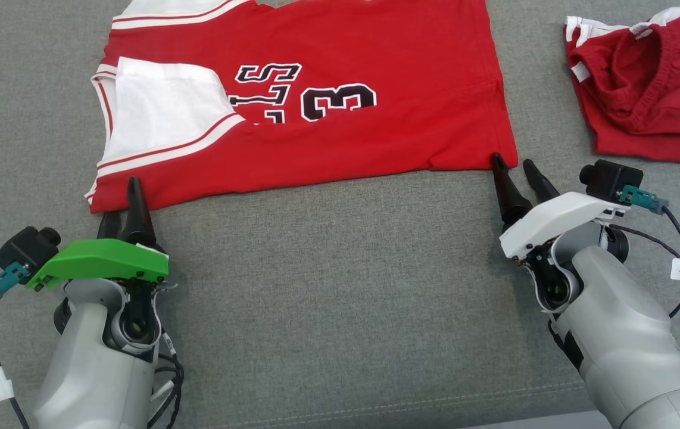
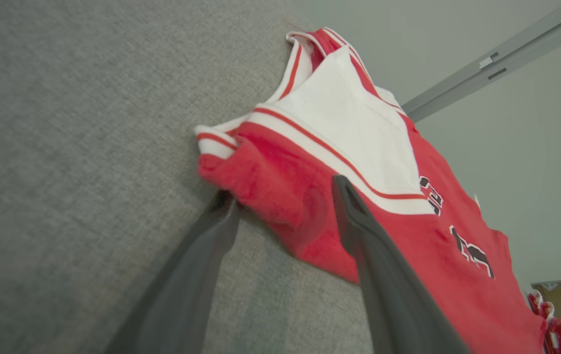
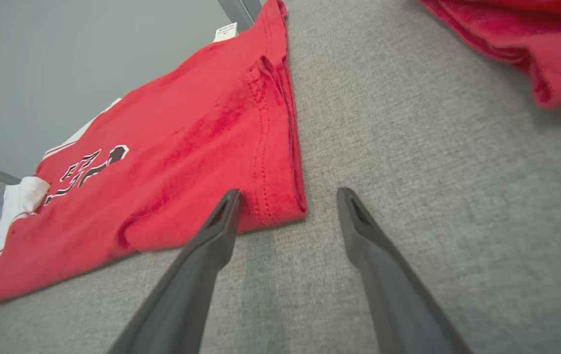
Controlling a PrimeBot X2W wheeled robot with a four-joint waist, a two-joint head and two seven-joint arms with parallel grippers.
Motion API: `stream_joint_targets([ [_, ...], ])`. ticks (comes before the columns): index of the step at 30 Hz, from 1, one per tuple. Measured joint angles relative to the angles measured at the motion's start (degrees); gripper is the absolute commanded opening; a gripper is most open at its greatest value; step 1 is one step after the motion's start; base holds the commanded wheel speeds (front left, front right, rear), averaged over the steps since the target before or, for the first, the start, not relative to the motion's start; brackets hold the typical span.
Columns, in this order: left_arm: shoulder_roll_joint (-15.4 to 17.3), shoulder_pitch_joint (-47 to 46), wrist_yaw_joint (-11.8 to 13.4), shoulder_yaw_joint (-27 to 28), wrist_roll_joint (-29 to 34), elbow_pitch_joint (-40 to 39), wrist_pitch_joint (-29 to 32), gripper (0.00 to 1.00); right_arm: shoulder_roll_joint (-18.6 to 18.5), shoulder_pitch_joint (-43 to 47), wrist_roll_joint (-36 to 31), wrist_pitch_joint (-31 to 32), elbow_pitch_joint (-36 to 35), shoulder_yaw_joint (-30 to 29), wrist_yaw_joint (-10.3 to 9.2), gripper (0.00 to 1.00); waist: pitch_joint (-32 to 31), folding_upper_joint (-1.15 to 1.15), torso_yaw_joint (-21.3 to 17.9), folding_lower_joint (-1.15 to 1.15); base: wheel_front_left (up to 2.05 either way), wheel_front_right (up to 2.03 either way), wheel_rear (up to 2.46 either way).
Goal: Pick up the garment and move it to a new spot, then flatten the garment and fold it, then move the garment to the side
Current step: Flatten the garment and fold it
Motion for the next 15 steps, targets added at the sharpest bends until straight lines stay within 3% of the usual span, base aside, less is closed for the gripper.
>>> stream_joint_targets([
  [2,0.0,-0.3,0.1,-0.2,0.0,0.0,0.0,0.5,0.1,-0.2,0.2,0.0,0.0,0.4,0.0,1.0,0.2,0.0,0.1,0.0,0.0,0.0,0.0],
  [4,0.0,-0.6,0.1,-0.3,0.0,0.2,-0.1,0.58,-0.1,-0.5,0.5,0.4,-0.1,1.1,0.0,1.0,0.4,0.0,0.2,0.0,0.0,0.0,0.0],
  [6,0.0,-0.9,0.1,-0.5,0.0,0.3,-0.5,0.5,-0.1,-1.1,0.6,0.5,-0.2,1.8,0.0,1.0,0.6,0.0,0.3,0.0,0.0,0.0,0.0],
  [7,-0.1,-1.0,0.1,-0.6,-0.1,0.3,-0.5,0.49,-0.1,-1.4,0.6,0.8,-0.2,2.2,0.0,0.93,0.6,0.0,0.4,0.0,0.0,0.0,0.0],
  [10,-0.1,-1.6,0.2,-0.6,-0.1,0.6,-0.7,0.45,-0.1,-1.8,0.6,1.0,-0.4,3.3,0.0,0.49,0.9,0.0,0.5,0.0,0.0,0.0,0.0],
  [12,-0.1,-2.0,0.2,-0.5,-0.1,0.7,-0.7,0.39,-0.1,-2.2,0.6,1.0,-0.5,3.7,0.0,0.38,1.0,0.0,0.5,0.0,0.0,0.0,0.0],
  [14,-0.2,-2.2,0.7,-0.2,-0.1,0.8,-1.0,0.2,0.0,-2.5,0.6,1.0,-0.5,3.9,0.0,0.25,1.2,0.0,0.5,0.0,0.0,0.0,0.0],
  [15,-0.2,-2.3,0.7,-0.2,-0.1,0.8,-1.0,0.0,0.1,-2.6,0.6,1.0,-0.5,4.0,0.0,0.0,1.3,0.0,0.5,0.0,0.0,0.0,0.0],
])
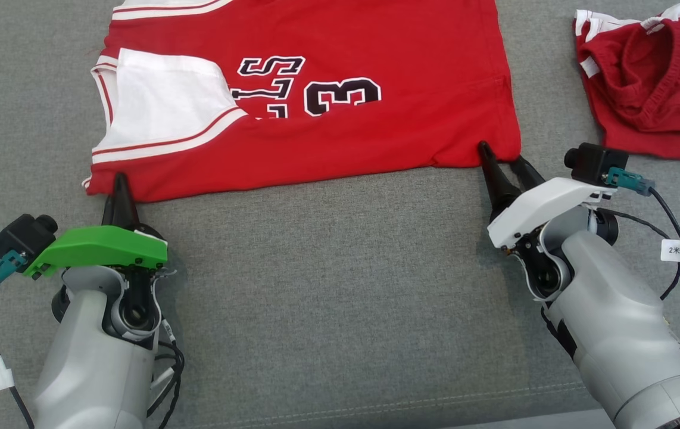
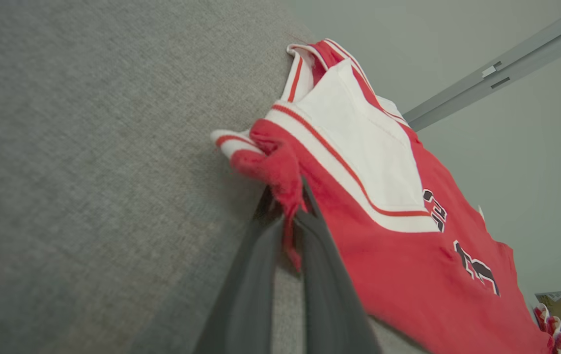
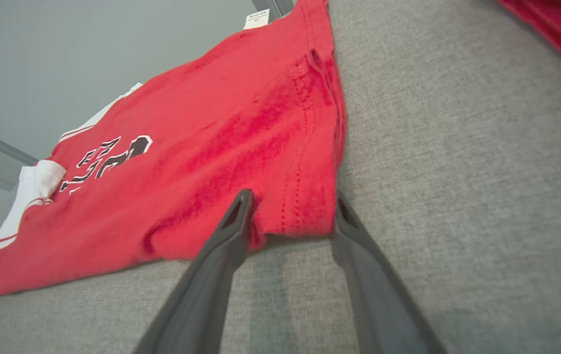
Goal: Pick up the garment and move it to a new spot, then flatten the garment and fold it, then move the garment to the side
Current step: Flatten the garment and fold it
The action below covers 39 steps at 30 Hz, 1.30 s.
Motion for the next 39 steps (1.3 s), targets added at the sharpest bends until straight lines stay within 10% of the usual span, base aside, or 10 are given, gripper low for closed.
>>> stream_joint_targets([
  [19,-0.3,0.0,-2.4,2.4,0.1,-3.5,-0.2,0.0,0.1,1.6,4.2,-2.1,-5.2,-0.9,0.0,0.0,-1.5,0.0,-0.2,0.0,0.0,0.0,0.0],
  [39,-0.3,22.7,-3.8,5.9,1.1,-16.7,-0.2,0.0,-4.8,21.3,4.7,-2.2,-19.4,2.1,0.02,0.0,-10.6,0.0,-1.2,0.0,0.0,0.0,0.0],
])
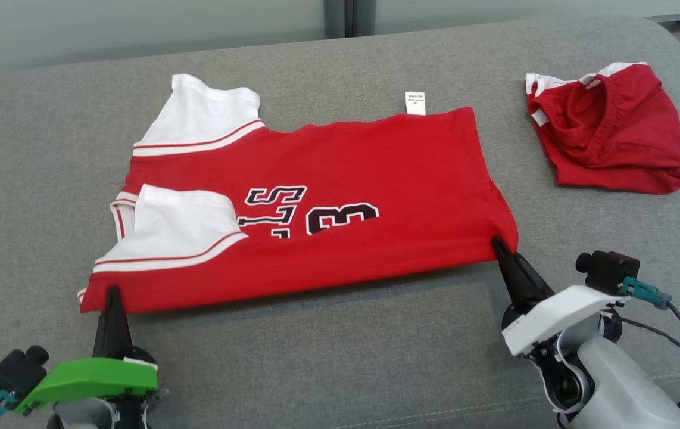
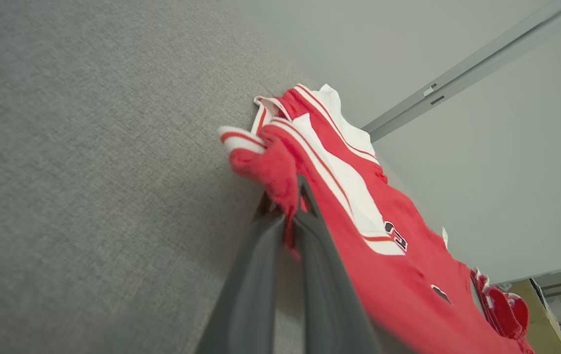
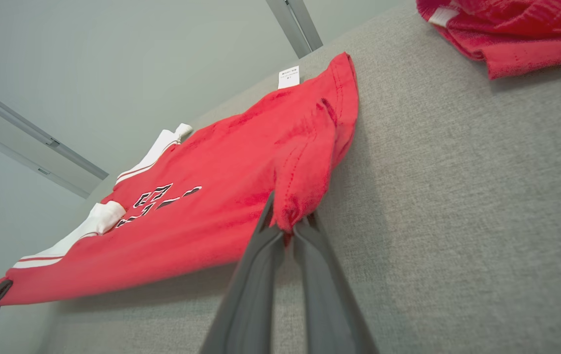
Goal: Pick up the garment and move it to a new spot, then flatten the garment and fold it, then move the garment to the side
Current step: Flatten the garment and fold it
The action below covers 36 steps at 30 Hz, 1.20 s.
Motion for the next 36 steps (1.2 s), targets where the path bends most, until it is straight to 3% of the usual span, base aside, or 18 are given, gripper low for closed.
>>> stream_joint_targets([
  [6,0.2,6.1,1.4,-2.7,-0.1,-5.1,0.0,0.0,-2.1,5.0,0.0,0.1,-5.3,0.5,-0.01,0.0,-1.4,0.0,-1.7,0.0,0.0,0.0,0.0],
  [18,0.6,11.9,5.2,-5.9,0.3,-8.4,0.0,0.0,-3.7,10.8,2.6,3.0,-5.3,-0.2,-0.69,0.0,-2.3,0.0,-1.2,0.0,0.0,0.0,0.0],
  [19,0.6,12.1,5.3,-6.4,0.5,-8.5,0.0,0.0,-3.7,10.8,2.6,3.0,-5.2,-0.4,-0.8,0.05,-2.4,0.0,-1.1,0.0,0.0,0.0,0.0],
  [20,0.7,12.2,5.7,-6.9,0.7,-8.5,0.0,0.0,-3.7,10.8,2.6,3.3,-5.2,-0.6,-1.23,0.17,-2.4,0.0,-1.0,0.0,0.0,0.0,0.0],
  [21,0.7,12.2,5.9,-7.3,1.2,-8.5,0.0,0.19,-3.8,10.9,2.6,3.5,-5.2,-0.6,-1.25,0.42,-2.5,0.0,-0.8,0.0,0.0,0.0,0.0],
  [22,0.7,12.2,6.3,-7.6,1.6,-8.6,0.0,0.3,-3.8,11.0,2.7,3.6,-5.2,-0.7,-1.25,0.83,-2.5,0.0,-0.7,0.0,0.0,0.0,0.0],
  [23,0.7,12.5,6.3,-7.5,1.7,-8.9,0.0,0.45,-3.8,11.2,2.9,4.0,-5.2,-0.6,-1.26,1.0,-2.5,0.0,-0.5,0.0,0.0,0.0,0.0],
  [24,0.8,12.7,6.5,-7.4,1.9,-9.2,0.0,0.78,-3.8,11.5,2.9,4.1,-5.3,-0.6,-1.27,1.0,-2.5,0.0,-0.5,0.0,0.0,0.0,0.0],
  [25,0.8,13.0,6.8,-7.2,2.0,-9.4,0.0,1.0,-3.8,12.0,3.0,4.1,-5.3,-0.7,-1.75,1.0,-2.5,0.0,-0.5,0.0,0.0,0.0,0.0],
  [36,1.8,14.8,8.3,-1.8,4.4,-13.6,0.0,1.0,-8.4,15.1,2.6,4.7,-7.0,-3.2,-4.33,1.0,-2.0,0.0,-1.1,0.0,0.0,0.0,0.0],
])
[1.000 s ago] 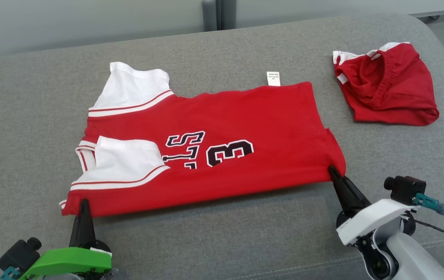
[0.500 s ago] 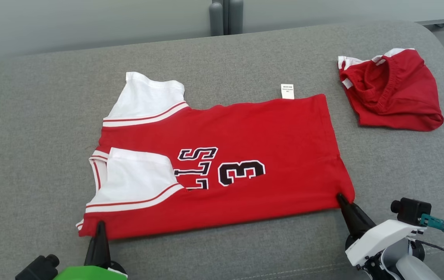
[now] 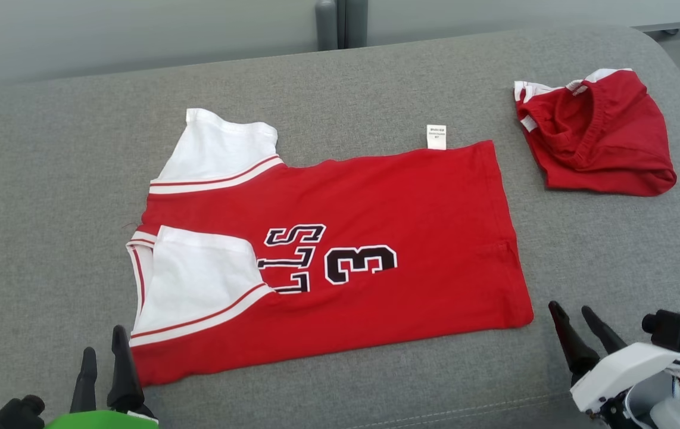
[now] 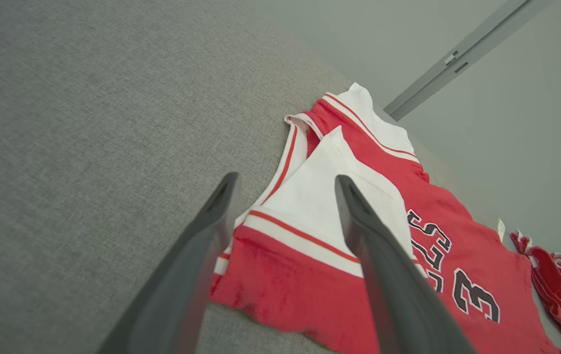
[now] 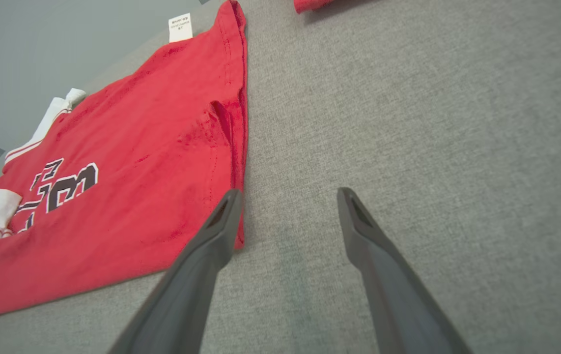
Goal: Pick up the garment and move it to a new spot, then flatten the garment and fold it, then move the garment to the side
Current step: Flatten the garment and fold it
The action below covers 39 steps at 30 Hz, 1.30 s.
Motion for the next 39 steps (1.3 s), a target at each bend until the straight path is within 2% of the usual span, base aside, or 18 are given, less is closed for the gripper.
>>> stream_joint_targets([
  [6,3.4,-2.9,0.0,-3.2,6.0,-2.2,0.0,1.0,-3.0,-4.7,-3.0,0.3,-3.5,0.2,-0.41,1.0,1.0,0.0,-0.4,0.0,0.0,0.0,0.0],
  [14,6.5,-19.4,0.5,-8.1,12.8,-2.9,5.0,1.0,-6.6,-18.3,-8.1,6.7,-7.1,2.8,-0.33,1.0,4.2,0.0,-0.1,0.0,0.0,0.0,0.0],
  [19,6.9,-29.7,1.1,-9.2,14.2,0.9,9.7,1.0,-7.6,-25.3,-9.3,10.2,-7.2,3.5,-0.33,1.0,7.3,0.0,-0.2,0.0,0.0,0.0,0.0],
  [27,7.2,-42.2,1.6,-12.1,18.2,8.2,18.6,1.0,-6.3,-32.7,-10.9,14.9,-7.2,6.3,0.58,1.0,13.0,0.0,-0.7,0.0,0.0,0.0,0.0],
  [30,8.7,-46.2,1.6,-13.1,21.0,10.7,21.6,1.0,-5.7,-35.7,-11.5,16.2,-7.4,7.6,0.98,1.0,15.2,0.0,-1.1,0.0,0.0,0.0,0.0],
  [39,10.9,-55.9,1.8,-11.5,24.0,17.6,27.6,1.0,-3.9,-41.6,-12.4,17.6,-7.9,9.9,2.21,1.0,21.5,0.0,-3.6,0.0,0.0,0.0,0.0],
])
